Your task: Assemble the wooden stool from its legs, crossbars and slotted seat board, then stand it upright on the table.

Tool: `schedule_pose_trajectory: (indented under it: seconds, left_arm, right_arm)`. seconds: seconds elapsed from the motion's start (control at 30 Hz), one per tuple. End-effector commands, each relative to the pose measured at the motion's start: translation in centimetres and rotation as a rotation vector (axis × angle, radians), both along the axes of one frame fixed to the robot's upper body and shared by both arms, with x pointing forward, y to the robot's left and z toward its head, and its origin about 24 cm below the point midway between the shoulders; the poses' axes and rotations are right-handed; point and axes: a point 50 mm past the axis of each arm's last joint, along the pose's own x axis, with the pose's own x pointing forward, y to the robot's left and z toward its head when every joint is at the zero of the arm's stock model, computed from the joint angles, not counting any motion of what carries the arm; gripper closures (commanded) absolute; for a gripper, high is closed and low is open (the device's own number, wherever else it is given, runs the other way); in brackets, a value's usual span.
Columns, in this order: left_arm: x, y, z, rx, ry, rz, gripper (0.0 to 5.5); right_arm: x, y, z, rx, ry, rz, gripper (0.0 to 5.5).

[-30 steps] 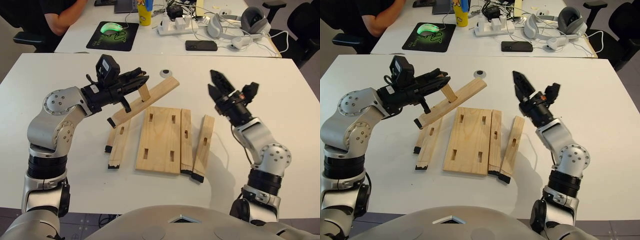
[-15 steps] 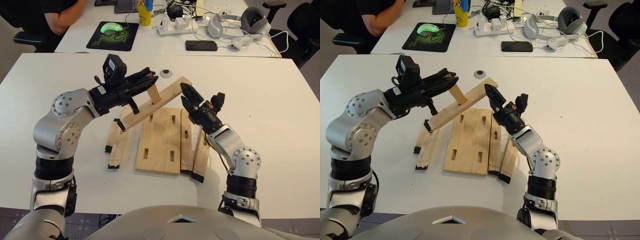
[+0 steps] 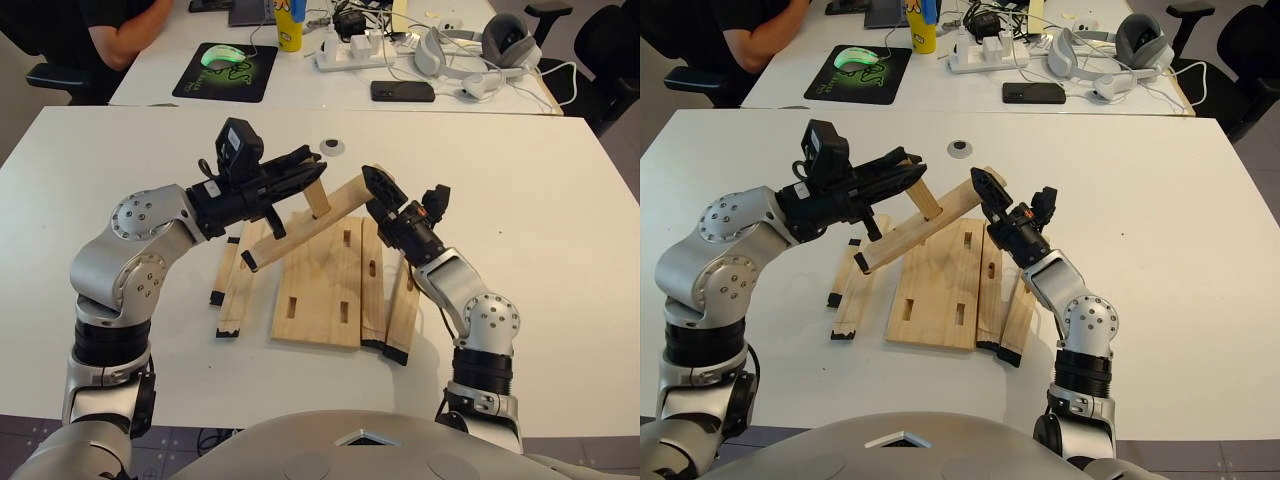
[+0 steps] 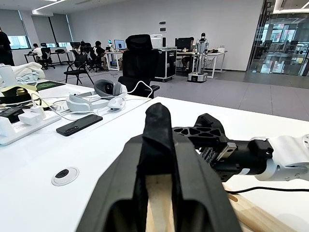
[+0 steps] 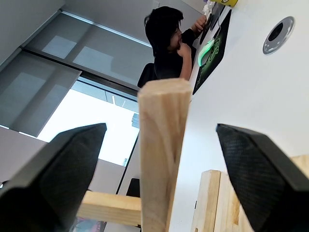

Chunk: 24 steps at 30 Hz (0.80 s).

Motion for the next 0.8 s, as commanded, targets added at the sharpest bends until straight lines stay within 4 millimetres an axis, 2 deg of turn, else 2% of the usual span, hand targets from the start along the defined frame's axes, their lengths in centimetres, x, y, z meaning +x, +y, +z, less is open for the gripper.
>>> schedule_pose_trajectory:
  seconds: [0.03, 0.63, 0.8]
  left_arm:
    - [-0.51, -0.26, -0.21, -0.009, 0.009, -0.01, 5.08]
    - [-1.0, -0.39, -0.56, 0.005, 0.02, -0.005, 5.08]
    - [-1.19, -0.49, -0.71, 0.014, 0.018, -0.002, 5.08]
  right_arm:
    - [0.11, 0.19, 0.3, 0.017, -0.008, 0.019, 1.9]
    - [-0.11, 0.03, 0.14, 0.019, 0.011, 0.026, 4.43]
    - [-0.06, 0.08, 0.14, 0.013, 0.013, 0.035, 4.44]
